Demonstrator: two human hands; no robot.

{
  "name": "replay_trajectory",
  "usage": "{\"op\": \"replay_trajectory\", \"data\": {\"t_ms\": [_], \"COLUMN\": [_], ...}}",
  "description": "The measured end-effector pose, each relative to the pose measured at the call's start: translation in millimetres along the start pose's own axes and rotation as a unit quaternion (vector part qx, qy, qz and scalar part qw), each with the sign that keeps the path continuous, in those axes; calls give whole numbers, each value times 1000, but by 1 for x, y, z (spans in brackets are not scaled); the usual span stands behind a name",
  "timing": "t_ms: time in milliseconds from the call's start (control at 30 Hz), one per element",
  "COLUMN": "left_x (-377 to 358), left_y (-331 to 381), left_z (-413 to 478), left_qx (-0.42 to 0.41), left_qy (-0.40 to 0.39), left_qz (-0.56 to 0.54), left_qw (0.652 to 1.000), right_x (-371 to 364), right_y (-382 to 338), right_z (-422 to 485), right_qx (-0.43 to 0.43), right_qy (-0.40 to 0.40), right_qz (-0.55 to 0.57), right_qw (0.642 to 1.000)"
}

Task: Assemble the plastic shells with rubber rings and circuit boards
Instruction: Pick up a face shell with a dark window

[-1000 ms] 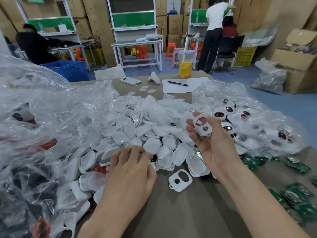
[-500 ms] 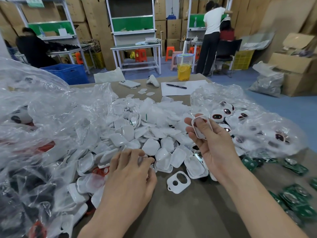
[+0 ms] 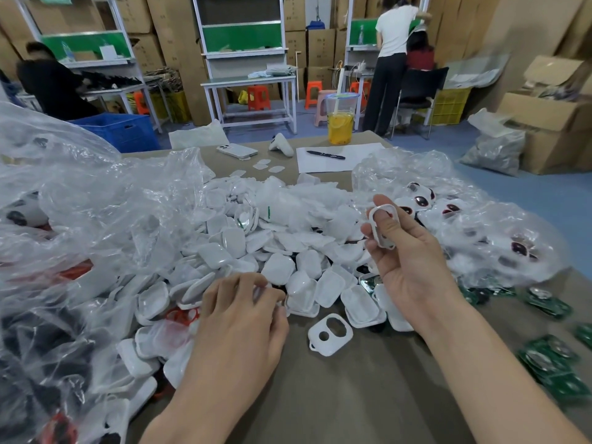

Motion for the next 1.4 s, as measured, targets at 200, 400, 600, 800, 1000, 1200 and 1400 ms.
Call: {"op": "replay_trajectory", "data": {"t_ms": [200,400,600,800,1000,1200,1400], "left_x": [0,2,2,2,18,-1,-36], "left_y": [0,0,1,4,21,95,130], "left_z": [-1,-1,-2,-4,-2,30,50], "left_qx": [-2,5,8,3,-14,-145,-204], "left_qy": [-5,-8,-16,-17,33,-54,-175], "left_qz": [2,-7,-14,-8,-38,-58,-11], "left_qw": [1000,1000,1000,1000,999,986,963], "right_x": [2,1,1,8,12,18,24], "right_y": [-4,-4,-7,-9,-13,-17,-22], "right_z": [0,-1,-2,1,5,7,10], "right_qx": [13,7,17,25,42,44,52], "right_qy": [10,-3,-12,6,7,18,32], "right_qz": [17,-9,-28,-26,-31,-27,-20], "right_qw": [1000,1000,999,999,999,999,998]}}
Point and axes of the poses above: each hand's wrist, its own z-axis towards the middle knuckle, its own x-axis out of the back of the hand, y = z × x, the point moved 7 cm from there along z, towards the middle knuckle, and after that the axes turned 12 degrees about x, right-handed, at the moved point
